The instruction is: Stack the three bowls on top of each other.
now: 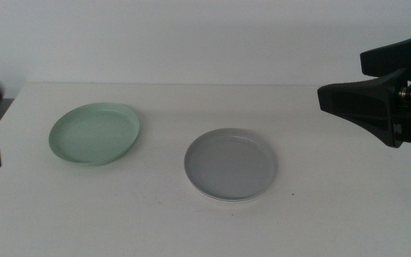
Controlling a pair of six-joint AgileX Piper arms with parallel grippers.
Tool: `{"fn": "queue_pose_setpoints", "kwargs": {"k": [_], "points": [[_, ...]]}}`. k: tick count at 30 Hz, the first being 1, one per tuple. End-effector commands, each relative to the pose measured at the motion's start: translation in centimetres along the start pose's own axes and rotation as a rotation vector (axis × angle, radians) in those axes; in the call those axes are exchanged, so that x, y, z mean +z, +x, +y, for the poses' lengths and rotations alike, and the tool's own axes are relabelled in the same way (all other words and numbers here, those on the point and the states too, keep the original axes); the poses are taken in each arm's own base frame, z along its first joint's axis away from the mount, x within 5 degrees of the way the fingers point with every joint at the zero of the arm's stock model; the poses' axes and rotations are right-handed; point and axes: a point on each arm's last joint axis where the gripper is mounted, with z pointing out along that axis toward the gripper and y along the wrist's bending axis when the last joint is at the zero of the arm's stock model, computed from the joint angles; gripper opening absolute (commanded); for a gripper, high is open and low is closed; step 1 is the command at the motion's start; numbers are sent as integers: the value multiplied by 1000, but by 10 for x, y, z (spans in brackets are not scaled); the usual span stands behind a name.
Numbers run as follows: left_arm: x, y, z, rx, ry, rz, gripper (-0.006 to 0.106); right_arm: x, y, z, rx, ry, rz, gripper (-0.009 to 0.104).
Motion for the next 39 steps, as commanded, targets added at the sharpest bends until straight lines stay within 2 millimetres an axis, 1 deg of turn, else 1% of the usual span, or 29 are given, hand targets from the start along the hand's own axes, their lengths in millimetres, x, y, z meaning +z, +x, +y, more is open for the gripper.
{"fn": "queue_pose_setpoints", "kwargs": {"k": [1, 2, 4, 7, 9, 11, 15, 18, 19, 21, 23, 27, 31, 34, 36, 39], "points": [[2, -16, -4, -29, 21, 238, 94, -1, -1, 0, -7, 5, -11, 91], [5, -25, -5, -36, 32, 281, 94, -1, -1, 0, -7, 5, -11, 91], [11, -43, -6, -38, 36, 294, 94, -1, -1, 0, -7, 5, -11, 91], [27, -68, -6, -40, 33, 220, 94, -1, -1, 0, -7, 5, -11, 91], [41, -77, -6, -63, 35, 170, 94, -1, -1, 0, -7, 5, -11, 91], [56, -81, -6, -134, 19, 212, 94, -1, -1, 0, -7, 5, -11, 91], [96, -92, -3, -82, -7, 303, 94, -1, -1, 0, -7, 5, -11, 91], [130, -107, 2, -60, -15, 379, 94, -1, -1, 0, -7, 5, -11, 91], [140, -111, 6, -73, -24, 396, 94, -1, -1, 0, -7, 5, -11, 91], [168, -118, 19, -112, -43, 448, 94, -1, -1, 0, -7, 5, -11, 91], [193, -122, 31, -136, -48, 496, 94, -1, -1, 0, -7, 5, -11, 91], [246, -125, 54, -183, -4, 578, 94, -1, -1, 0, -7, 5, -11, 91], [288, -120, 63, -170, 33, 614, 94, -1, -1, 0, -7, 5, -11, 91], [318, -109, 67, -147, 38, 627, 94, -1, -1, 0, -7, 5, -11, 91], [336, -98, 71, -141, 25, 639, 94, -1, -1, 0, -7, 5, -11, 91], [358, -79, 73, -152, 26, 680, 94, -1, -1, 0, -7, 5, -11, 91]]}}
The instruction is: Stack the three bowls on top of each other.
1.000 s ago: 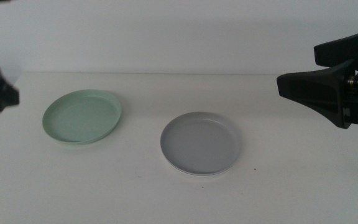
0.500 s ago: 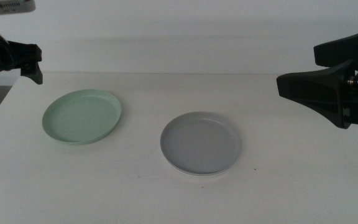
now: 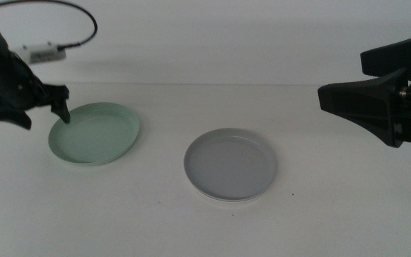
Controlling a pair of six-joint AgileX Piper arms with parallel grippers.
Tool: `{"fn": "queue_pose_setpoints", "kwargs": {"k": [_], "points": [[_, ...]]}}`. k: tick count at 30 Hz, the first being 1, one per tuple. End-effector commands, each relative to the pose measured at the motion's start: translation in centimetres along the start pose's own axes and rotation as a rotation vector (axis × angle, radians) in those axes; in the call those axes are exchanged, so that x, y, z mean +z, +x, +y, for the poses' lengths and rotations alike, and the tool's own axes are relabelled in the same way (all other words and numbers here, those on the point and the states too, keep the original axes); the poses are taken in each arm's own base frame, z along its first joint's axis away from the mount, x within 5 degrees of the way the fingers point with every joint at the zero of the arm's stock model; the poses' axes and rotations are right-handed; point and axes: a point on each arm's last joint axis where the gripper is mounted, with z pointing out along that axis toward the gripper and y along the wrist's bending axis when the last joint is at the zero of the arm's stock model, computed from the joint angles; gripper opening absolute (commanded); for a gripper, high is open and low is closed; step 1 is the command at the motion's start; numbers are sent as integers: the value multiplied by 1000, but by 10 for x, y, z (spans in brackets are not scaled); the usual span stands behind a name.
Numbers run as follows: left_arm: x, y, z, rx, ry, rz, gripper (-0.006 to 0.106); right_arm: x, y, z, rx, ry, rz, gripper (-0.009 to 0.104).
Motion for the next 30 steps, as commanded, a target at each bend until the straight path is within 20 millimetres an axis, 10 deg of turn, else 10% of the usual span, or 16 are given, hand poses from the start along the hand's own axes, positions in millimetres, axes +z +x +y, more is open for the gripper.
{"fn": "queue_pose_setpoints", "kwargs": {"k": [1, 11, 21, 30], "points": [[16, -1, 3, -7, 5, 13, 94, -1, -1, 0, -7, 5, -11, 91], [60, 4, 7, -47, 35, 79, 80, -1, -1, 0, -7, 5, -11, 91], [58, 3, 5, -61, 58, 67, -2, -1, -1, 0, -7, 5, -11, 91], [-64, 12, -38, -2, 156, -129, -2, -1, 0, 0, -7, 4, -10, 91]]}}
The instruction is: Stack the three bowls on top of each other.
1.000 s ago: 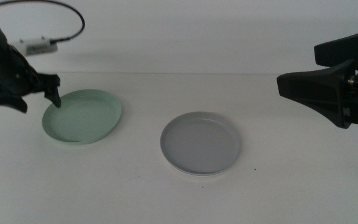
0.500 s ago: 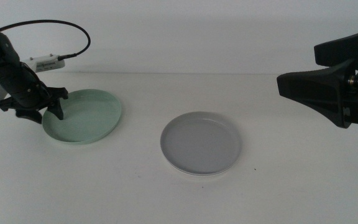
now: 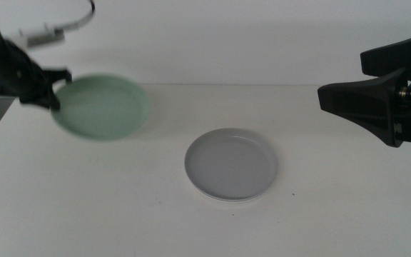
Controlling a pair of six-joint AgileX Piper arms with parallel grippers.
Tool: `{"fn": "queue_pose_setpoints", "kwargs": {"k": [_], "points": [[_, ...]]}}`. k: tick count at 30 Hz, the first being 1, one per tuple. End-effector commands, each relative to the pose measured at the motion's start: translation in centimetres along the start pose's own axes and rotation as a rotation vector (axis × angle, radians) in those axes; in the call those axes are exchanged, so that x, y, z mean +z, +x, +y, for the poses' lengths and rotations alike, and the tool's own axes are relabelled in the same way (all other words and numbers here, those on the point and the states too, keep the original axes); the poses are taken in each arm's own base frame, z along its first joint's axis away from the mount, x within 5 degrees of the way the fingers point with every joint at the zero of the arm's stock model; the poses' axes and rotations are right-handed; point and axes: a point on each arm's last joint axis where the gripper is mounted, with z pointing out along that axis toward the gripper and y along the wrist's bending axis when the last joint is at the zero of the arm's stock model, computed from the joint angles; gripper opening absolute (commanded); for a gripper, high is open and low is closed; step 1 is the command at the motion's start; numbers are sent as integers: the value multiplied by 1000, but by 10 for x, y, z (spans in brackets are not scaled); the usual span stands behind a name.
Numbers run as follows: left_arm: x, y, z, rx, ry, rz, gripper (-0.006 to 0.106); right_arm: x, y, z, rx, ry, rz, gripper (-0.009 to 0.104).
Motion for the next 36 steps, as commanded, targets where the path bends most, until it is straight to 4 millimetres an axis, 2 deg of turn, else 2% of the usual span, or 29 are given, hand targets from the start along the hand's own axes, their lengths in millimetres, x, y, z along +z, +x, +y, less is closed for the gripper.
{"fn": "queue_pose_setpoints", "kwargs": {"k": [1, 5, 9, 13, 18, 25, 30, 36], "points": [[-36, 13, -36, 16, 98, -60, -2, -1, 0, 0, -7, 3, -8, 91], [-49, 40, -103, 119, 246, -68, -2, -1, 0, 0, -7, 3, -8, 91], [-32, 62, -156, 204, 265, 14, -2, -1, 0, 0, -7, 3, -8, 91], [-8, 79, -193, 266, 260, 39, -2, -1, 0, 0, -7, 3, -8, 91], [24, 91, -209, 284, 250, 93, -2, -1, 0, 0, -7, 3, -8, 91], [57, 94, -207, 272, 205, 124, -2, -1, 0, 0, -7, 3, -8, 91], [66, 94, -205, 272, 194, 121, -2, -1, 0, 0, -7, 3, -8, 91], [66, 93, -206, 262, 203, 111, -2, -1, 0, 0, -7, 3, -8, 91]]}}
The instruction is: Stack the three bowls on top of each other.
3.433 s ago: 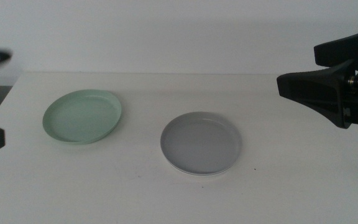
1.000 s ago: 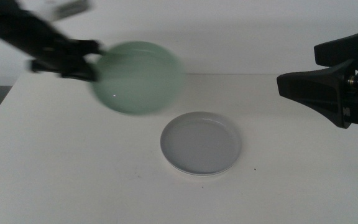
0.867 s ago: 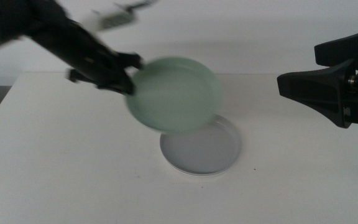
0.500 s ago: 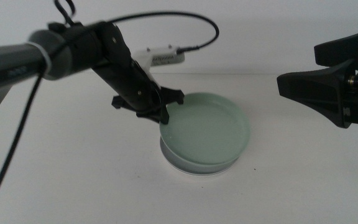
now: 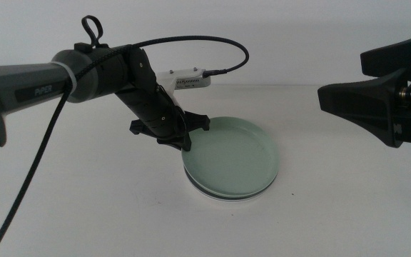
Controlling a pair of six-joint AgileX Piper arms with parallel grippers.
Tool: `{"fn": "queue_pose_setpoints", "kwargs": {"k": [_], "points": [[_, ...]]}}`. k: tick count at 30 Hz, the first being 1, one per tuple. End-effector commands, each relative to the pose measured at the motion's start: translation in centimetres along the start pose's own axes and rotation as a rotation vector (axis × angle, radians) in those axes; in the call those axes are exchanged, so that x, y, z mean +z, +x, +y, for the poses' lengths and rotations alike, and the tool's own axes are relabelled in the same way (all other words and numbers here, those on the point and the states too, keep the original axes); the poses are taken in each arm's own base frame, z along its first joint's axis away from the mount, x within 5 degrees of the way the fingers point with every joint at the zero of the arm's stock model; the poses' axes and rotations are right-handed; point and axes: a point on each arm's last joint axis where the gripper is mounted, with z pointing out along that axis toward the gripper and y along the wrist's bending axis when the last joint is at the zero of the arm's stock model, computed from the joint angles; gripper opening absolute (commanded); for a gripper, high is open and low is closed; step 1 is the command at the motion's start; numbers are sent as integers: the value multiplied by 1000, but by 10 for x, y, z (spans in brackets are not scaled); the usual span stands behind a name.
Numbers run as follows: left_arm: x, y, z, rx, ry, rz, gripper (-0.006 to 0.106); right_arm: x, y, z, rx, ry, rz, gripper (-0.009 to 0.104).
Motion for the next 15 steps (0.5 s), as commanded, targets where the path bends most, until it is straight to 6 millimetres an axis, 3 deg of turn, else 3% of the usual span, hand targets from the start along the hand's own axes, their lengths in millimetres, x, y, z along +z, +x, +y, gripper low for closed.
{"fn": "queue_pose_setpoints", "kwargs": {"k": [1, 8, 11, 15], "points": [[-3, -1, -3, -8, 9, -21, -2, -1, -1, 0, -8, 3, -10, 91], [-3, -3, -3, 7, 0, -39, 26, -1, -1, 0, -8, 3, -10, 91], [-3, -4, -2, 14, -6, -47, 48, -1, -1, 0, -8, 3, -10, 91], [-6, -7, -3, 30, -13, -52, 87, -1, -1, 0, -8, 3, -10, 91]]}}
